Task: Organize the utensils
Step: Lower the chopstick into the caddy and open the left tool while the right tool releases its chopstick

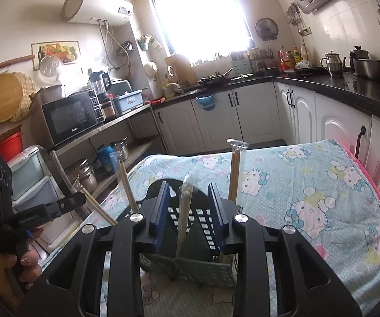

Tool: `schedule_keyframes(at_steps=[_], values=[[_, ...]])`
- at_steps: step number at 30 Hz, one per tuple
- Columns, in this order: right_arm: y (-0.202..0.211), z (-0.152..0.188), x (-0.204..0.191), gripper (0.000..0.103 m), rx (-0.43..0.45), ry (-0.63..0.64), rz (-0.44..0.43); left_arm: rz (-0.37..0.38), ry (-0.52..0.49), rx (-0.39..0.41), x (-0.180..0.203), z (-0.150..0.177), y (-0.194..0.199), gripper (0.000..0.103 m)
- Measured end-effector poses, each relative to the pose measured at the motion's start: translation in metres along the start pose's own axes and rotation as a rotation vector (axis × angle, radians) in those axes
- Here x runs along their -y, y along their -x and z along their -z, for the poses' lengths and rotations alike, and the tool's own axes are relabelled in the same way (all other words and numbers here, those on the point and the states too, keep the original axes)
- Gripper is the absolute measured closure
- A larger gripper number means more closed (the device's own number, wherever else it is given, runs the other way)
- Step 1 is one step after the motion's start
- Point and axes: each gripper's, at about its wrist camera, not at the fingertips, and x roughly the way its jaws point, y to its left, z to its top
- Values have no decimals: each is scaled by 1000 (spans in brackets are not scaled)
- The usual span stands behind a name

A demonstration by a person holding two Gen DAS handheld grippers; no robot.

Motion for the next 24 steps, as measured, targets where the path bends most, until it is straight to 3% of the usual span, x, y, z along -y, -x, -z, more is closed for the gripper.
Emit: schedule_keyframes(at_steps=[6, 9, 11, 17, 20, 22, 24], values=[[2, 7, -5, 66, -55, 27, 4, -4, -2, -5, 1, 5, 4, 71], [7, 11, -7, 63, -70, 21, -7, 5, 3, -4, 1, 9, 8, 60], [12, 13, -8, 58, -71, 24, -6, 17, 14, 4, 1, 12, 12, 47], [27, 20, -11, 50, -89, 37, -7, 6, 8, 21, 3, 23, 27, 26], [34, 24, -14, 49, -97, 57, -2, -14, 10, 40, 2, 29, 34, 24], [37, 27, -15, 48, -102, 64, 2, -15, 16, 38, 1, 33, 38, 14], [41, 29, -15, 47, -110, 67, 4, -10, 21, 33, 0, 37, 41, 14]])
